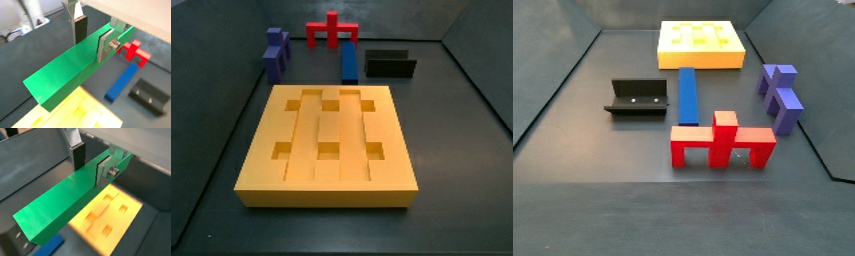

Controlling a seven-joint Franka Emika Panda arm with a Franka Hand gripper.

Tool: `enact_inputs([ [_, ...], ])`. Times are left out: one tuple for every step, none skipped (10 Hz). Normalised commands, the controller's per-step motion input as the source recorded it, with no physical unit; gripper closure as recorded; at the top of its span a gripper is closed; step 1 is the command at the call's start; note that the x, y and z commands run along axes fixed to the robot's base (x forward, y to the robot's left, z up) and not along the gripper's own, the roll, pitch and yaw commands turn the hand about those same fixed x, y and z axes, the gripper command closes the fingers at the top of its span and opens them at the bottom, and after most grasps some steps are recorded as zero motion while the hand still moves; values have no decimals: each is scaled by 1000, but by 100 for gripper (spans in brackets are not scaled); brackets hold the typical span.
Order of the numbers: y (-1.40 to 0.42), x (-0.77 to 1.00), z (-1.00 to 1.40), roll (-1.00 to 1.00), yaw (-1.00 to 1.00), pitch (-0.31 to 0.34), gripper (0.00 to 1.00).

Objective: Pick up the green object. Move up. Move to above the board. Insert the green object.
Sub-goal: Move to above the board, then insert the green object.

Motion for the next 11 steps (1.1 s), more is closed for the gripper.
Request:
enact_inputs([
  [-769, 270, 137, 35, 10, 145, 100],
  [-395, 188, 78, 47, 9, 144, 100],
  [-192, 108, 49, 37, 12, 107, 100],
  [0, 54, 0, 0, 0, 0, 100],
  [-23, 54, -66, -4, 0, -36, 100],
  [0, -854, -623, -93, -171, -307, 100],
  [31, -1000, -860, -63, -149, -191, 100],
  [0, -566, -1000, -26, -100, -121, 100],
  [-140, -260, -1000, 0, -69, -130, 100],
  [-160, -3, -940, -26, 0, -137, 100],
  [-251, 31, -694, -116, 77, -190, 100],
])
